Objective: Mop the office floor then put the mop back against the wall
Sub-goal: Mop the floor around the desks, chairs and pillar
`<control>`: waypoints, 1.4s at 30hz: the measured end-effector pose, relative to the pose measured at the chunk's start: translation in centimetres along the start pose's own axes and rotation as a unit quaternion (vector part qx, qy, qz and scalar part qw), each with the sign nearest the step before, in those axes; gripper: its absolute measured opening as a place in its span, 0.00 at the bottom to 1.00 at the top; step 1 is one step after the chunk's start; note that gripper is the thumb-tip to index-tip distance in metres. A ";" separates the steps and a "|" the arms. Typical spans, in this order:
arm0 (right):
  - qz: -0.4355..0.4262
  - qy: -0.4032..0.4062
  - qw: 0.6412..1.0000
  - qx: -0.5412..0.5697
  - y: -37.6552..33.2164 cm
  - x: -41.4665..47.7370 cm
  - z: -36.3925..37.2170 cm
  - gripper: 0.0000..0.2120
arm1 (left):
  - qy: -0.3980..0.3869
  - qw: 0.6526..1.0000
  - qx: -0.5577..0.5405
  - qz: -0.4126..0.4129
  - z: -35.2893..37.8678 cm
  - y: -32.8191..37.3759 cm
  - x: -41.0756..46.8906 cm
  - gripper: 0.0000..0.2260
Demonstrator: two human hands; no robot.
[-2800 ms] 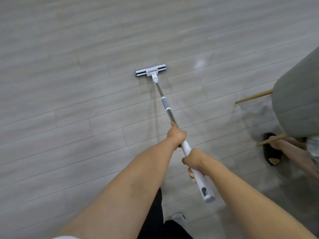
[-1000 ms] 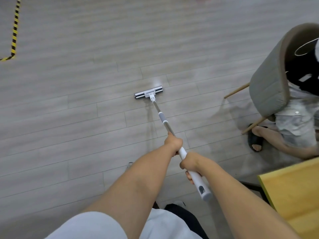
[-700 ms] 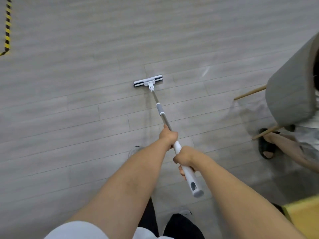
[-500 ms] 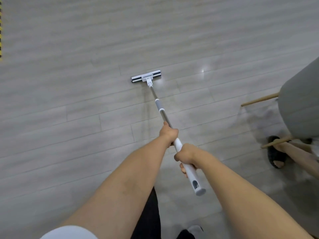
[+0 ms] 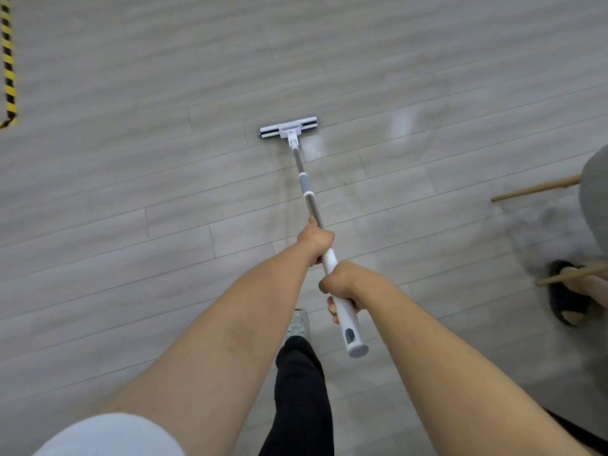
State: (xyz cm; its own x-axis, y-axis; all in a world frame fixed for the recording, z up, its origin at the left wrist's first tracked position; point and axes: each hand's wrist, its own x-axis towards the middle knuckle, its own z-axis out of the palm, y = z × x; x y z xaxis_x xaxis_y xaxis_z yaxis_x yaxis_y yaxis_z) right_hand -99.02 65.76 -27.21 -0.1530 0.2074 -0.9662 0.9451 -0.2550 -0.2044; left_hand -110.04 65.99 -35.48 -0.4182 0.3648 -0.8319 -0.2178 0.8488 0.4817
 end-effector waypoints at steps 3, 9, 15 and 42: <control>0.017 -0.006 1.000 -0.013 5.1 -1.8 1.8 0.11 | -0.003 1.000 0.009 0.001 2.3 -3.7 -3.7 0.34; 0.027 0.001 0.999 -0.031 20.1 -7.6 8.3 0.09 | -0.015 1.000 -0.004 0.001 8.9 -15.7 -15.4 0.28; 0.025 -0.022 0.998 -0.046 35.9 -14.9 16.7 0.15 | -0.028 0.999 -0.018 -0.015 14.7 -29.3 -28.4 0.23; 0.001 0.030 0.998 -0.054 28.1 -13.3 19.6 0.12 | -0.028 0.998 -0.055 -0.027 7.0 -27.9 -23.7 0.37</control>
State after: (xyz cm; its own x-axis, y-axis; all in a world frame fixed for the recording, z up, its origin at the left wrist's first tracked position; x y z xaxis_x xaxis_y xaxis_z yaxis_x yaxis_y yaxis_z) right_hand -76.12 37.35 -23.17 -0.1356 0.2646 -0.9548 0.9715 -0.1535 -0.1806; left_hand -87.89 36.36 -31.13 -0.3534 0.3433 -0.8702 -0.3363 0.8214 0.4607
